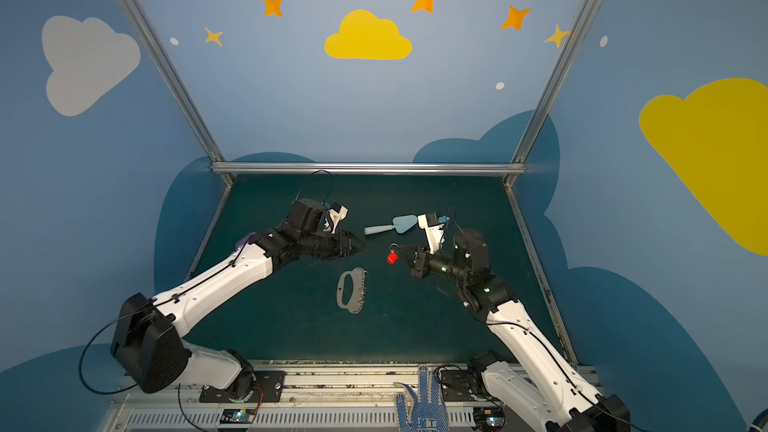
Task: Put the keys on the keyring
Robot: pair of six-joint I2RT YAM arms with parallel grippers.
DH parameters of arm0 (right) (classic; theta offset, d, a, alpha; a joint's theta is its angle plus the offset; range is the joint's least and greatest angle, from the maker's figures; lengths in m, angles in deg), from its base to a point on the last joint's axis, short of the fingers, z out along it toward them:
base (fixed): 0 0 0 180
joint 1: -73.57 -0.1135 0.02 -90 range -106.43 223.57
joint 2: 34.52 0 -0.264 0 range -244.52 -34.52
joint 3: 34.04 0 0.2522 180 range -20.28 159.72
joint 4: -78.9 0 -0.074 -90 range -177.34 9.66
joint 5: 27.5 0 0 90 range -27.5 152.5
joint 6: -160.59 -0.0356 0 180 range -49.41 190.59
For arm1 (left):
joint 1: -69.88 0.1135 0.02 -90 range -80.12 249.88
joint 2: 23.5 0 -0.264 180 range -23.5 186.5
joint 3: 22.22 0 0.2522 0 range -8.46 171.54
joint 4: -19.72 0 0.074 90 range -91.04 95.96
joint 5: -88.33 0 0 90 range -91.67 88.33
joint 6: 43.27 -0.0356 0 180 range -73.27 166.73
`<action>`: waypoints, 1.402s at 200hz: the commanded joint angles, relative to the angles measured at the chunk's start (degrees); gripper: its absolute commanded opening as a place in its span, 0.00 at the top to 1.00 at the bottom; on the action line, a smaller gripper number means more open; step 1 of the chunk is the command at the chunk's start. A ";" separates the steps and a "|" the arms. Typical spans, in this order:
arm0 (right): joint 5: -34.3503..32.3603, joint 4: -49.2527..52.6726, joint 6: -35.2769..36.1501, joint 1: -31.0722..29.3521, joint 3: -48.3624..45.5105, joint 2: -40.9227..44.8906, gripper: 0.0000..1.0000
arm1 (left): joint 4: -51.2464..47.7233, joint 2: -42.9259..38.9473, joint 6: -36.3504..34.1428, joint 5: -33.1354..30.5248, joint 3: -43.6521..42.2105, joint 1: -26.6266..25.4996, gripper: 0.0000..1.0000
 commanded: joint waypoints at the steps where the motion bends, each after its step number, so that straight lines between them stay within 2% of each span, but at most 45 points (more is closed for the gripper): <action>1: -16.28 8.76 6.54 -3.43 0.48 0.61 1.00 | -3.96 3.04 3.55 -2.54 -2.13 0.39 0.58; 28: -26.80 10.84 7.37 -8.05 0.03 -0.21 1.00 | -6.95 7.20 6.20 -3.45 -2.48 0.35 0.59; 42: -29.40 11.14 7.16 -9.60 -0.45 -0.83 1.00 | -9.58 9.83 6.39 -4.16 -1.24 0.05 0.59; 79: -29.94 10.19 6.04 -11.65 -1.55 -1.91 1.00 | -13.42 16.39 5.69 -3.97 2.28 -2.16 0.59; 104: -29.59 9.35 5.22 -12.39 -2.08 -2.07 1.00 | -15.48 20.29 5.65 -5.99 4.95 -3.06 0.58; 152: -29.83 9.41 5.17 -13.36 -1.99 -2.89 1.00 | -12.48 22.50 10.97 -8.01 7.12 -1.22 0.47; 196: -30.01 9.39 5.50 -13.76 -1.82 -3.35 1.00 | -11.15 27.18 15.35 -6.21 10.73 -0.68 0.46; 249: -31.28 9.65 5.70 -13.93 -2.08 -2.21 1.00 | -13.37 30.91 21.76 -3.18 13.28 -0.17 0.48; 267: -31.85 9.33 5.41 -13.95 -3.44 -1.60 1.00 | -12.85 31.32 23.30 -2.49 12.93 0.04 0.52; 280: -32.11 9.11 5.33 -13.97 -3.84 -1.28 1.00 | -12.98 31.87 23.44 -2.47 13.01 0.11 0.59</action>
